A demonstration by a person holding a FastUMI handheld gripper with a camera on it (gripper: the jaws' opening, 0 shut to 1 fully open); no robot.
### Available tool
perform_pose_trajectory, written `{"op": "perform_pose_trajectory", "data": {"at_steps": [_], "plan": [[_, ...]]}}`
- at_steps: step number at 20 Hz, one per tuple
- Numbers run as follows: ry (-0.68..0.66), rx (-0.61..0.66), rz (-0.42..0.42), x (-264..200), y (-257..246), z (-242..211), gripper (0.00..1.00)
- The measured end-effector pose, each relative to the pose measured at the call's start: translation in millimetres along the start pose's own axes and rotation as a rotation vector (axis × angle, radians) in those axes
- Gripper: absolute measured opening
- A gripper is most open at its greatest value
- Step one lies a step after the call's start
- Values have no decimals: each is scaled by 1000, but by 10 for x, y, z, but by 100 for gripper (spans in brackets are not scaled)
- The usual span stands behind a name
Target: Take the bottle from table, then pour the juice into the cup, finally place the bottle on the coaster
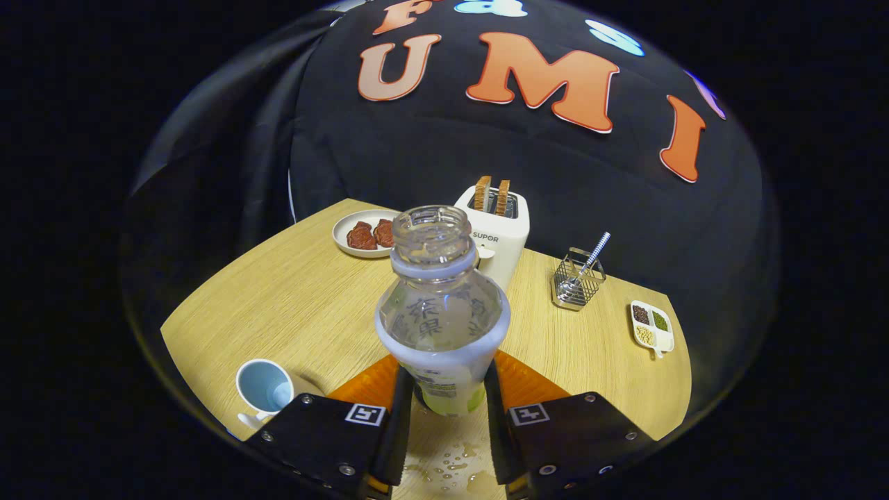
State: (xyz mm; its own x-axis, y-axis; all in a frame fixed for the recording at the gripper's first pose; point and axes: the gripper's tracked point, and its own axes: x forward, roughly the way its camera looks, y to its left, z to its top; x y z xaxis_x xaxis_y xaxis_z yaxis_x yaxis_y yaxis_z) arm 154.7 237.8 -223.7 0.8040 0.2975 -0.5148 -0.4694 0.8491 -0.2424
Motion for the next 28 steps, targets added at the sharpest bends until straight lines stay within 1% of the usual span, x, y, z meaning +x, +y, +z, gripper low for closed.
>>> {"op": "perform_pose_trajectory", "data": {"at_steps": [3,5,8,10,12,14,15,16,19,22,24,25,26,28], "plan": [[21,87,16,156,-35,-102,50],[24,115,11,224,-93,-130,50],[30,189,36,358,-100,-195,50],[32,226,37,408,-139,-230,50],[49,222,39,465,-128,-300,52],[65,192,36,468,-128,-378,53],[57,186,29,493,-126,-351,56],[59,181,31,479,-116,-351,56],[58,156,26,461,-97,-355,63],[68,106,-4,455,-131,-382,68],[75,98,-4,371,-127,-398,83],[73,95,-8,316,-132,-392,94],[67,95,-12,266,-146,-362,98],[51,105,-24,98,-179,-282,98]]}}
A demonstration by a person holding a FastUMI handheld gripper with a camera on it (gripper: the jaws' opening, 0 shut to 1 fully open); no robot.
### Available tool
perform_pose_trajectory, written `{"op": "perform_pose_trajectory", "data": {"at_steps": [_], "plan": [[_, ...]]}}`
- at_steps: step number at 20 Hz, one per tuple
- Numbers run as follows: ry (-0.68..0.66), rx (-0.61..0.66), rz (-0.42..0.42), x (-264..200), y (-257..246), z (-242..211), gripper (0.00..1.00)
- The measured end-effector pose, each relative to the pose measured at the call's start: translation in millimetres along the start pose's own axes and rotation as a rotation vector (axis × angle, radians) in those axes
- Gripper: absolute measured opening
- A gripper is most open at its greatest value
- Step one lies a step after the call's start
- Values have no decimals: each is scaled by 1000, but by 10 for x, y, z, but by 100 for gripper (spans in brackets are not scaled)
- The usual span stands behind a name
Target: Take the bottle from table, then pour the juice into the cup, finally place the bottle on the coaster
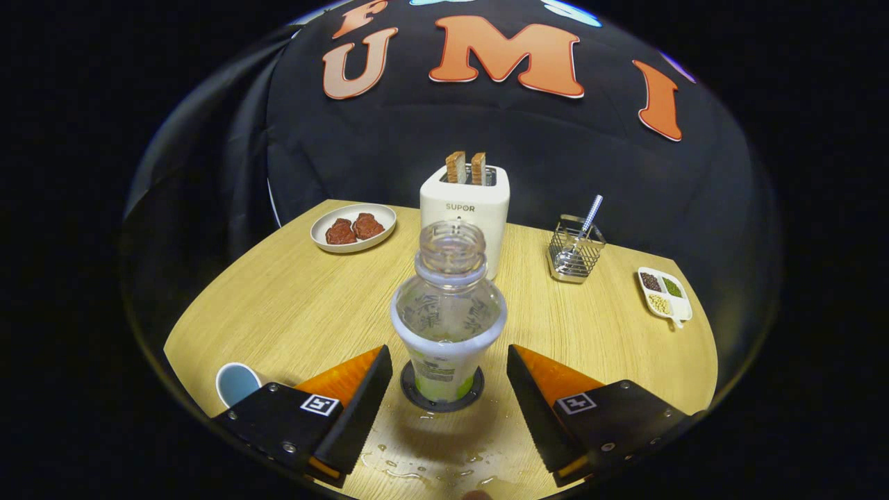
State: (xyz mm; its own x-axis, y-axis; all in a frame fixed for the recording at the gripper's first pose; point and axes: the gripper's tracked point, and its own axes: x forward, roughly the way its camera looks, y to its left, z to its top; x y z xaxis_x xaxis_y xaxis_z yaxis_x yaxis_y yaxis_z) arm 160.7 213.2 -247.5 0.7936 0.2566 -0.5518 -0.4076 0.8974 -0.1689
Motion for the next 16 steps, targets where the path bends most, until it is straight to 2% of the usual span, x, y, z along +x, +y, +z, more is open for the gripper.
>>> {"op": "perform_pose_trajectory", "data": {"at_steps": [7,16], "plan": [[-127,84,-80,-998,-417,445,98],[-324,104,-204,-2451,-966,1044,97]]}}
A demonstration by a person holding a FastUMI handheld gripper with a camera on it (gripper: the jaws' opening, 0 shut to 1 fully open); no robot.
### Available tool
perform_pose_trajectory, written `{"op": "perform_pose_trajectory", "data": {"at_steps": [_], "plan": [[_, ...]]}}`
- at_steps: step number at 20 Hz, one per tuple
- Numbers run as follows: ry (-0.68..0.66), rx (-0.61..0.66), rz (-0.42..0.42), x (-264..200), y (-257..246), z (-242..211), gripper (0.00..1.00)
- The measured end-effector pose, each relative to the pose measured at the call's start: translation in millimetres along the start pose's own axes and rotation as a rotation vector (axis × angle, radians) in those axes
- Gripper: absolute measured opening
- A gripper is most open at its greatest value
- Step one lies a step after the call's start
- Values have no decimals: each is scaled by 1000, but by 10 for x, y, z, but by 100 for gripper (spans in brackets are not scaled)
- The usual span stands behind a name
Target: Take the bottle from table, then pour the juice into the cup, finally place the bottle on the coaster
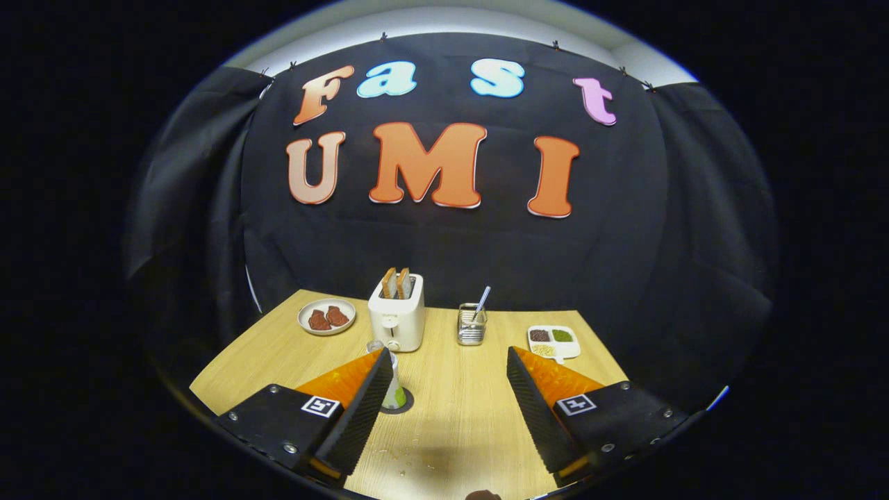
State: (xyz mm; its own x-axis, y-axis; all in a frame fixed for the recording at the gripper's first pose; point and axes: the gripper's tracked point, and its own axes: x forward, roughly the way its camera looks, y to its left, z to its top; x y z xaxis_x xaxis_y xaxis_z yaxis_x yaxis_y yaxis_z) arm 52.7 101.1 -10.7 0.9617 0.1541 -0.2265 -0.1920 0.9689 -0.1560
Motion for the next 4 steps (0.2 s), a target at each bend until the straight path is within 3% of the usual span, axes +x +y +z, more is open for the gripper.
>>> {"op": "perform_pose_trajectory", "data": {"at_steps": [4], "plan": [[-78,20,-19,-336,-136,281,97]]}}
